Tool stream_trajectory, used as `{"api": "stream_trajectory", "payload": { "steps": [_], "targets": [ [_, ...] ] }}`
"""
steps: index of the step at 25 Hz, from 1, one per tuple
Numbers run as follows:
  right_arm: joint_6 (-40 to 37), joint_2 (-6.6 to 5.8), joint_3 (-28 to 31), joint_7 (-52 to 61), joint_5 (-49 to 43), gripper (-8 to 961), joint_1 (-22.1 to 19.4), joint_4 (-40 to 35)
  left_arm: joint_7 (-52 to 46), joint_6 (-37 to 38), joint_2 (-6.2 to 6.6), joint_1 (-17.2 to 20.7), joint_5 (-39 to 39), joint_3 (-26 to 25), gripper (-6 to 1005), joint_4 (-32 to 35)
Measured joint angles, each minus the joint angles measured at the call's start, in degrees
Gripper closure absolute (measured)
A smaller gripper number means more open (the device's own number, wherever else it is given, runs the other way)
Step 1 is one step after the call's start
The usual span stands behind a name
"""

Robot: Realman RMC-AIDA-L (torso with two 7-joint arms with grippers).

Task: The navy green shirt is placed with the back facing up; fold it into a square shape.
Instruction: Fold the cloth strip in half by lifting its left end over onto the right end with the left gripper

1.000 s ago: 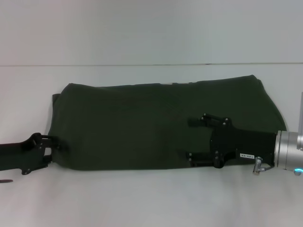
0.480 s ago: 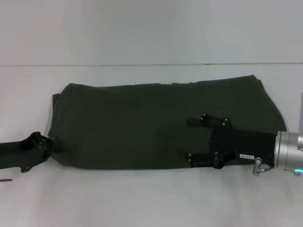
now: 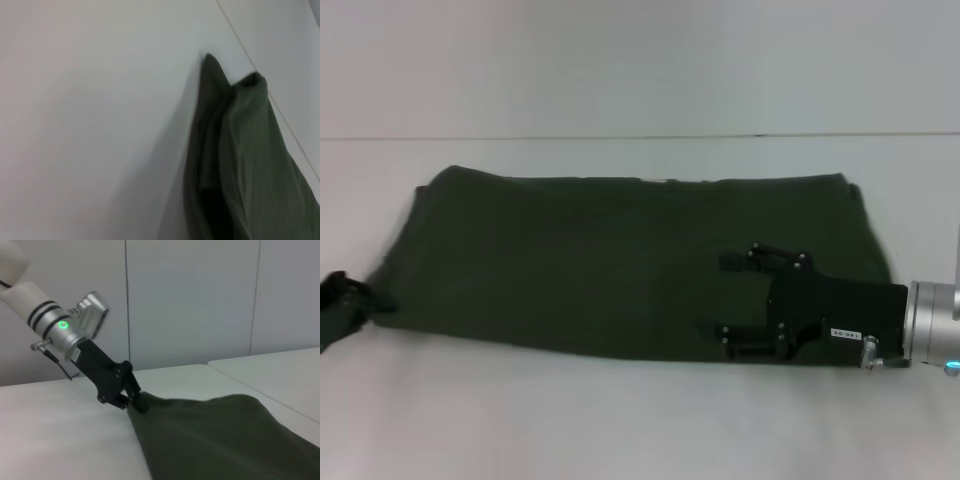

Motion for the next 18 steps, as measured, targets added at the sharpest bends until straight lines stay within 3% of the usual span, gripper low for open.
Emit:
{"api": "stream_trajectory", "payload": {
  "steps": [11, 18],
  "targets": [
    [-0.2, 0.01, 0.2, 0.2, 0.0, 31, -0.4, 0.0, 0.6, -0.1, 2.43, 2.9, 1.7, -5.6, 943, 4.8],
    [-0.2, 0.00, 0.2, 0.2, 0.0, 34, -0.6, 0.1, 1.6, 0.1, 2.69, 3.0, 2.0, -7.0, 944, 5.0]
  ]
}}
